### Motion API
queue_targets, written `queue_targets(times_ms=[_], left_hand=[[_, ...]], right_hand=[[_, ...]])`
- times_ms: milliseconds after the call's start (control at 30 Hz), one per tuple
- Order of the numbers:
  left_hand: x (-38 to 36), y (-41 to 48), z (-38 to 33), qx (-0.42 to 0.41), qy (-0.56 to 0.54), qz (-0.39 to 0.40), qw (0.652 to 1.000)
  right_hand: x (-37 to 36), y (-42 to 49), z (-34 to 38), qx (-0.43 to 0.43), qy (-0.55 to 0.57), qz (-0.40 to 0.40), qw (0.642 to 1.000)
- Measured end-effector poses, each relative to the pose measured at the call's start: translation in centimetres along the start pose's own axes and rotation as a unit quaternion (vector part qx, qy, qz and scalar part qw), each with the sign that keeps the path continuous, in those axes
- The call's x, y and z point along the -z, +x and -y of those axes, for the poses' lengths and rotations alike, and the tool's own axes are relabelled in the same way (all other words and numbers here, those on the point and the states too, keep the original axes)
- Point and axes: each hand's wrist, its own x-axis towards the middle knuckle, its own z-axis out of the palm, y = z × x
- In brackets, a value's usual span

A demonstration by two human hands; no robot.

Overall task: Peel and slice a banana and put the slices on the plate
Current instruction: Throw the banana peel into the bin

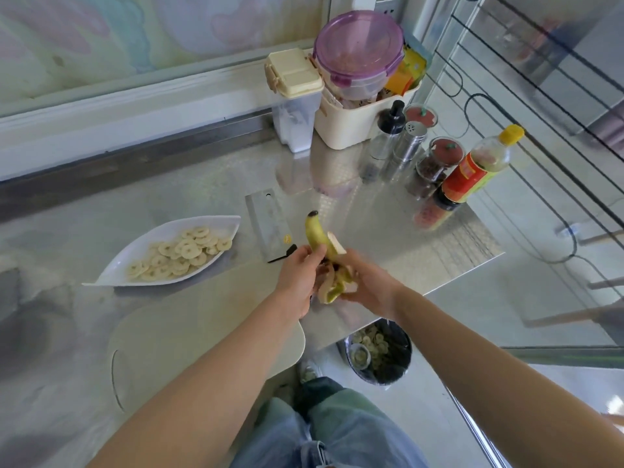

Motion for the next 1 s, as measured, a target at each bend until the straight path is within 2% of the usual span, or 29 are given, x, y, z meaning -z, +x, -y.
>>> queue_targets(times_ms=[67,167,233,400,500,600,767,900,1000], left_hand=[[0.2,-0.6,0.7,-0.054,0.074,0.014,0.996],[0.2,-1.5,1.7,-0.138,0.233,0.020,0.962],[0.4,-1.9,2.7,-0.153,0.267,0.012,0.951],[1.4,-2.9,4.1,-0.077,0.204,0.048,0.975],[2.1,-3.2,4.4,-0.019,0.168,0.038,0.985],[2.7,-3.1,4.7,0.001,0.178,0.016,0.984],[1.8,-2.7,5.8,0.006,0.225,-0.034,0.974],[-1.4,-3.1,6.8,0.078,0.199,0.036,0.976],[-4.2,-3.4,8.0,0.087,0.208,0.085,0.971]], right_hand=[[-0.5,-0.5,-0.7,0.026,0.025,-0.006,0.999],[-1.1,-1.3,-2.0,0.062,0.070,-0.069,0.993],[-1.1,-1.8,-2.9,0.081,0.105,-0.097,0.986],[-1.2,-2.9,-4.2,0.107,0.165,-0.185,0.963],[-1.1,-3.4,-4.3,0.121,0.216,-0.233,0.940],[-0.8,-4.1,-4.0,0.126,0.277,-0.252,0.919],[0.5,-5.9,-3.7,0.156,0.307,-0.264,0.901],[3.0,-8.0,-4.1,0.157,0.281,-0.276,0.906],[5.7,-9.4,-5.8,0.133,0.271,-0.304,0.904]])
